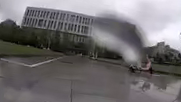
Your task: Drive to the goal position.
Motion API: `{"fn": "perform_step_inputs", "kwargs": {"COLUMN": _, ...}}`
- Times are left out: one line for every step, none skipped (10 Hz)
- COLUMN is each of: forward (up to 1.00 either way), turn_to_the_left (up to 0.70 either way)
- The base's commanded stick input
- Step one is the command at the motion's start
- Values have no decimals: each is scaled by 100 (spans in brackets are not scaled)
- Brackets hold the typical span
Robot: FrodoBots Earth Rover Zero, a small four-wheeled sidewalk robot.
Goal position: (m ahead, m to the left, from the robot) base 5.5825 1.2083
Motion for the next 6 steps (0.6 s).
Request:
{"fn": "perform_step_inputs", "kwargs": {"forward": 70, "turn_to_the_left": 0}}
{"fn": "perform_step_inputs", "kwargs": {"forward": 70, "turn_to_the_left": 0}}
{"fn": "perform_step_inputs", "kwargs": {"forward": 70, "turn_to_the_left": 0}}
{"fn": "perform_step_inputs", "kwargs": {"forward": 70, "turn_to_the_left": 0}}
{"fn": "perform_step_inputs", "kwargs": {"forward": 70, "turn_to_the_left": 0}}
{"fn": "perform_step_inputs", "kwargs": {"forward": 70, "turn_to_the_left": 0}}
